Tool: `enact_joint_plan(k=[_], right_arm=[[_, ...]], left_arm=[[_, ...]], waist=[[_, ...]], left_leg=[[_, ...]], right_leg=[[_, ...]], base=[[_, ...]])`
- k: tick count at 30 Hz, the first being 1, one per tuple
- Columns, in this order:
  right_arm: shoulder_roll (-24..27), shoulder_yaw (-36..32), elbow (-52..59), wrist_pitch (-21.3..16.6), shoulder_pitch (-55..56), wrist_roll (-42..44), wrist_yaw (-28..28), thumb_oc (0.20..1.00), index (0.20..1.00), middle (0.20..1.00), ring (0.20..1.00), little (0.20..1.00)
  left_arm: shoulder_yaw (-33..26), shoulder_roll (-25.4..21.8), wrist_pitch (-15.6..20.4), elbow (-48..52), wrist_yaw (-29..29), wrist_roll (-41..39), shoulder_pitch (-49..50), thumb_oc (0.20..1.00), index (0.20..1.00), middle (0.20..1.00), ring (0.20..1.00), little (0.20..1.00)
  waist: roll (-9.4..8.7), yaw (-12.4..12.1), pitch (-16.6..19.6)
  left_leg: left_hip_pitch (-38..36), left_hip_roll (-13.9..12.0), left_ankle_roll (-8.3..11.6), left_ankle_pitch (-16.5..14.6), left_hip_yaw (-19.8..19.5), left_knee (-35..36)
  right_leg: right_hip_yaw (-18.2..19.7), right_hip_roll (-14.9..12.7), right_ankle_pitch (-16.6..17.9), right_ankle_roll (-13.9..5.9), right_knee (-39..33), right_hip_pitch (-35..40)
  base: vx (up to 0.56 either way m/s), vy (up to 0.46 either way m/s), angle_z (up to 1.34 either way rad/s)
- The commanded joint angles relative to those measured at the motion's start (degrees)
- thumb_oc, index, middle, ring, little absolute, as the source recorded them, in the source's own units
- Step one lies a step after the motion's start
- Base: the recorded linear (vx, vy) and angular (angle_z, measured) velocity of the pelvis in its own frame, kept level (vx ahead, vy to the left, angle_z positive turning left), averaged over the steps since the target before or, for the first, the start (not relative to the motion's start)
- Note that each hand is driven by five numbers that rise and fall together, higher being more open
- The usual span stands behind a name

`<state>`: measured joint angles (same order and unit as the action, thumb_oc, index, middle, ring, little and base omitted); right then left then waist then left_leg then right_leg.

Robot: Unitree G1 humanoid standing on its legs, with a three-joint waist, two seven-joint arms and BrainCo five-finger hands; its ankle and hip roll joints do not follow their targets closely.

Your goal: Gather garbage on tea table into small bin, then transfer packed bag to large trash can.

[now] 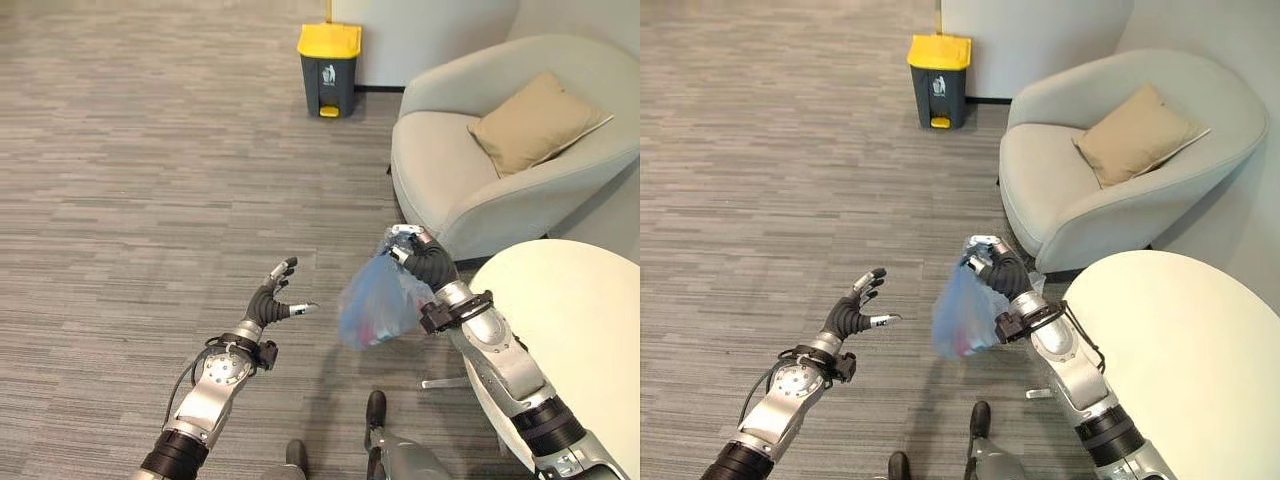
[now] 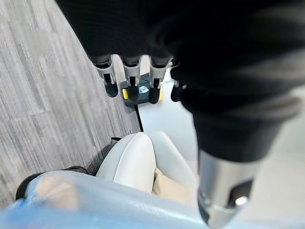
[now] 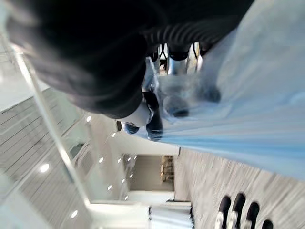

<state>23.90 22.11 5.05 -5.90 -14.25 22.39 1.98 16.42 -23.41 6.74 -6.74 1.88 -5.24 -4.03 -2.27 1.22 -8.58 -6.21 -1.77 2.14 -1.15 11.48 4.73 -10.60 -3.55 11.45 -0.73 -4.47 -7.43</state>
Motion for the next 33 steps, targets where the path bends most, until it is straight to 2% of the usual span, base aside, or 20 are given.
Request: enact_joint_plan(k=[1,10,14,15,22,33], right_arm=[[-3.0,0.1,4.7,-3.8,-2.5,4.6,1.2,0.2,0.2,0.2,0.2,0.2],[-6.9,6.5,6.0,-3.1,-8.4,9.0,2.1,0.2,0.2,0.2,0.2,0.2],[-8.4,7.7,4.6,-3.1,-11.5,7.9,1.0,0.2,0.2,0.2,0.2,0.2],[-8.8,8.1,2.5,-2.9,-13.4,5.4,-0.3,0.2,0.2,0.2,0.2,0.2],[-8.0,6.2,-3.6,-2.3,-14.9,-1.0,-3.2,0.2,0.2,0.2,0.2,0.2],[-7.6,1.8,-10.1,-2.5,-18.9,-2.5,-6.4,0.2,0.2,0.2,0.2,0.2]], left_arm=[[2.7,-1.3,3.1,0.0,1.3,5.0,-4.2,1.0,1.0,1.0,1.0,1.0],[8.2,2.2,1.7,-6.5,1.8,4.5,-9.3,1.0,1.0,1.0,1.0,1.0],[9.6,3.0,1.4,-6.1,0.6,2.2,-8.5,1.0,1.0,1.0,1.0,1.0],[10.2,3.0,1.3,-5.0,-0.3,0.2,-7.1,1.0,1.0,1.0,1.0,1.0],[9.6,0.2,2.7,0.7,-2.0,-1.7,-5.0,1.0,1.0,1.0,1.0,1.0],[8.3,-4.5,4.0,5.6,-4.7,-4.0,-1.4,1.0,1.0,1.0,1.0,1.0]], waist=[[-1.16,0.5,4.9],[-1.5,1.1,6.3],[-1.68,0.6,6.2],[-1.97,-0.2,6.2],[-2.83,-2.0,6.1],[-3.48,-4.2,5.7]], left_leg=[[2.5,-0.3,0.41,0.5,-1.7,0.3],[1.3,0.1,-0.31,0.0,-0.7,0.3],[1.1,0.2,-0.57,-0.1,-0.7,0.3],[1.0,0.3,-0.73,-0.2,-1.0,0.3],[1.3,0.5,-1.07,-0.3,-2.0,0.3],[1.8,1.0,-1.5,-0.2,-2.5,0.3]], right_leg=[[0.8,1.2,-8.1,-2.65,0.7,6.7],[2.0,0.8,-7.4,-3.15,0.7,7.6],[2.0,0.6,-7.2,-3.24,0.6,7.8],[1.8,0.5,-7.2,-3.29,0.5,8.2],[0.9,0.0,-7.0,-3.71,0.4,8.6],[0.5,-0.5,-6.2,-4.28,0.3,8.4]], base=[[0.02,0.058,-0.16],[0.02,0.04,-0.11],[0.0,0.01,0.0],[0.02,0.038,-0.02],[0.0,0.005,0.0],[0.0,0.016,0.05]])
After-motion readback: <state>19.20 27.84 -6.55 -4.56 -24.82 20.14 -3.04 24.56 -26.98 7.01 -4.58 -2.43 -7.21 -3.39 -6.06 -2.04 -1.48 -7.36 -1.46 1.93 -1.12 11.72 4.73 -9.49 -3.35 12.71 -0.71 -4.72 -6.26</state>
